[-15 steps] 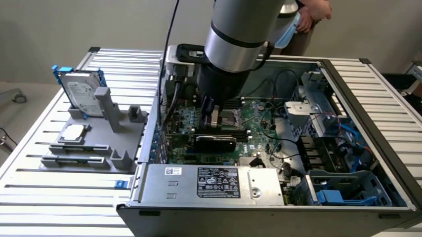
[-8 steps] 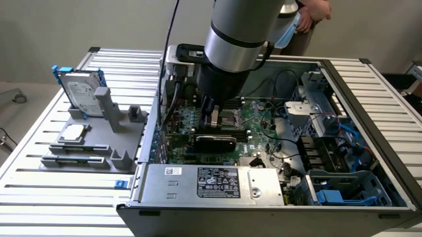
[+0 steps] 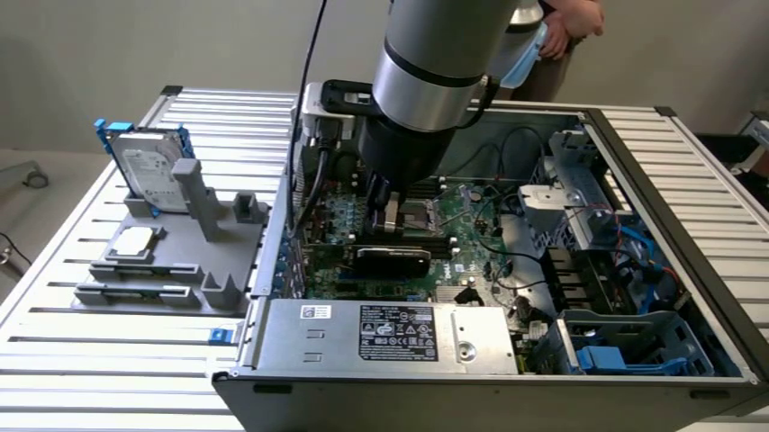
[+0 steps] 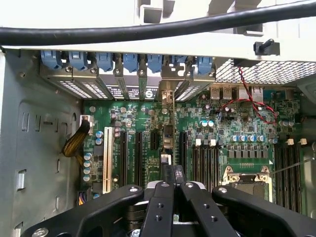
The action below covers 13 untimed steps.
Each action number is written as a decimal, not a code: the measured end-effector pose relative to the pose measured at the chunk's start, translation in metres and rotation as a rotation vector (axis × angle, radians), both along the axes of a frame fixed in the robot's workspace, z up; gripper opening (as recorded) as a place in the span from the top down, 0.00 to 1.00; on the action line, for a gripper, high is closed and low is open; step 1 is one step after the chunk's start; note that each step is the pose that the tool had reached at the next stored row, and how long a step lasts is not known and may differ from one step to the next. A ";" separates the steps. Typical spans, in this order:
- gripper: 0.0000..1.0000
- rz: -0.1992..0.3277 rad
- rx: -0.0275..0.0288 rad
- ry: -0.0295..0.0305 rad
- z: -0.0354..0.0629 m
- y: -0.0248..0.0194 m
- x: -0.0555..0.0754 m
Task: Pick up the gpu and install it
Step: 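Press down on the gpu until it lock into place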
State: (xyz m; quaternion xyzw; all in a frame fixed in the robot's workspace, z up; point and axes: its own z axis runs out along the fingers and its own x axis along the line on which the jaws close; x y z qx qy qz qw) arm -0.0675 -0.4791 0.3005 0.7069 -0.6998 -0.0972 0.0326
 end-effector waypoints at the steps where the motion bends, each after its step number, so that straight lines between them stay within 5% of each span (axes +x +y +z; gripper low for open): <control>1: 0.89 0.000 0.0001 0.0000 0.0000 0.0000 0.000; 13: 0.89 0.000 0.0000 -0.0007 -0.0080 0.0020 -0.001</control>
